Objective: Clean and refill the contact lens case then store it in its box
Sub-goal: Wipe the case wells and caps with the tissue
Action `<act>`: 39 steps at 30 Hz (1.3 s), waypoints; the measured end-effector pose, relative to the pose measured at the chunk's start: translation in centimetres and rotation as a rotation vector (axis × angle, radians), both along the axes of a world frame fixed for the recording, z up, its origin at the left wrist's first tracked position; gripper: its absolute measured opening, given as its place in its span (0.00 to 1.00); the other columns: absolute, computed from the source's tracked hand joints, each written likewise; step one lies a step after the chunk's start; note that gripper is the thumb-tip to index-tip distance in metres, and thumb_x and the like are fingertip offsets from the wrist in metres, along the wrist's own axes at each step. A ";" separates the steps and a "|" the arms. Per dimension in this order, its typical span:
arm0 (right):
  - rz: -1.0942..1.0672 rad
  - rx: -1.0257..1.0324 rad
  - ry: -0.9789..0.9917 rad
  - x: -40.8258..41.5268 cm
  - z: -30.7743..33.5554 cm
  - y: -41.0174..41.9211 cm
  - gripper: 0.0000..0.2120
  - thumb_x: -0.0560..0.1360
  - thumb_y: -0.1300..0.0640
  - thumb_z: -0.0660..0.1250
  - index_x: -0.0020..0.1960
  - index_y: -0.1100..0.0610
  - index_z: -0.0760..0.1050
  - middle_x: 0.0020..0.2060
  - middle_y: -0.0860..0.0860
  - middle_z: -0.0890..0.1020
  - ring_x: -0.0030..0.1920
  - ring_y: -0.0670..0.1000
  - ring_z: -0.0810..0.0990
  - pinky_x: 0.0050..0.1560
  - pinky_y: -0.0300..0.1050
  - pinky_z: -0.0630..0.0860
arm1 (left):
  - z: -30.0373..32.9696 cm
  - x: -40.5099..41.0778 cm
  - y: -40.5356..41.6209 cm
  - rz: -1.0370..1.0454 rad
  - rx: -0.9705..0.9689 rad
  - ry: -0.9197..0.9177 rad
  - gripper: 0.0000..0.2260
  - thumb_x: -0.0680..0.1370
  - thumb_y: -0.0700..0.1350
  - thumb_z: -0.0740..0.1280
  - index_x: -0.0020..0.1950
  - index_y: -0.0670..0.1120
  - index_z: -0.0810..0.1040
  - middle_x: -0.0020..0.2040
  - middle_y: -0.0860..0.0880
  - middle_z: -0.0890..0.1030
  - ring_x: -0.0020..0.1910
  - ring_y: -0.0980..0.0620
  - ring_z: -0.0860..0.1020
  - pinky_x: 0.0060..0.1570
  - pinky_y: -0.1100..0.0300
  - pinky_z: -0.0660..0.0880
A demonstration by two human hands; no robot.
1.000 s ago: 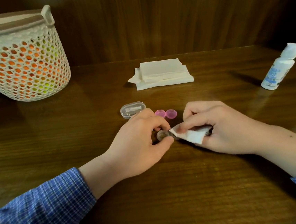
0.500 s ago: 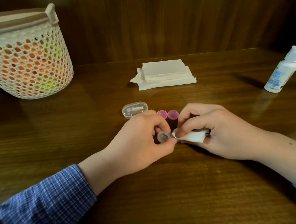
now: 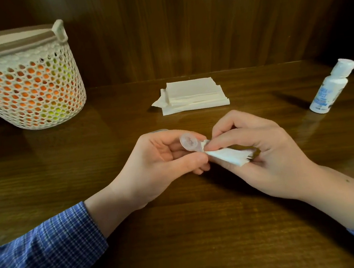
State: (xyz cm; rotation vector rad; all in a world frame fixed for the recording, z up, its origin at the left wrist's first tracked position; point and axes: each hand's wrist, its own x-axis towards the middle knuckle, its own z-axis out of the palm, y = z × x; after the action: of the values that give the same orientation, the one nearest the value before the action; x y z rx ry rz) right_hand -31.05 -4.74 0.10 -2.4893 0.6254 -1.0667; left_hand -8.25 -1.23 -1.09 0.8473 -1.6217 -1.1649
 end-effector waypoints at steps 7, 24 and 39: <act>-0.037 0.114 0.013 0.5 0.2 0.8 0.11 0.79 0.57 0.69 0.59 0.52 0.85 0.47 0.48 0.80 0.49 0.52 0.79 0.44 0.41 0.77 | 0.3 0.0 0.2 -0.004 0.079 0.020 0.13 0.77 0.41 0.71 0.61 0.39 0.82 0.47 0.40 0.87 0.43 0.44 0.86 0.43 0.56 0.84; 0.117 1.615 -0.399 1.1 1.5 0.6 0.11 0.72 0.62 0.75 0.53 0.61 0.85 0.46 0.57 0.84 0.41 0.50 0.80 0.35 0.40 0.78 | 0.5 -0.7 1.2 0.201 -0.112 -0.249 0.11 0.78 0.42 0.72 0.60 0.44 0.84 0.46 0.47 0.87 0.44 0.47 0.88 0.41 0.54 0.86; -0.046 -0.065 -0.009 -0.1 1.0 1.0 0.12 0.78 0.61 0.68 0.59 0.56 0.84 0.47 0.51 0.79 0.49 0.52 0.79 0.46 0.40 0.75 | 1.4 0.5 0.2 -0.295 0.616 0.301 0.09 0.80 0.46 0.67 0.54 0.42 0.84 0.47 0.44 0.83 0.42 0.53 0.82 0.41 0.64 0.81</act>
State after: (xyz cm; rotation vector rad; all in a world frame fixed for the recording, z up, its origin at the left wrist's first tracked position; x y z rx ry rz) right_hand -31.18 -3.70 1.08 -2.5353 0.6582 -1.1313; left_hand -7.76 -1.01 0.27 0.7662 -1.1696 -1.9565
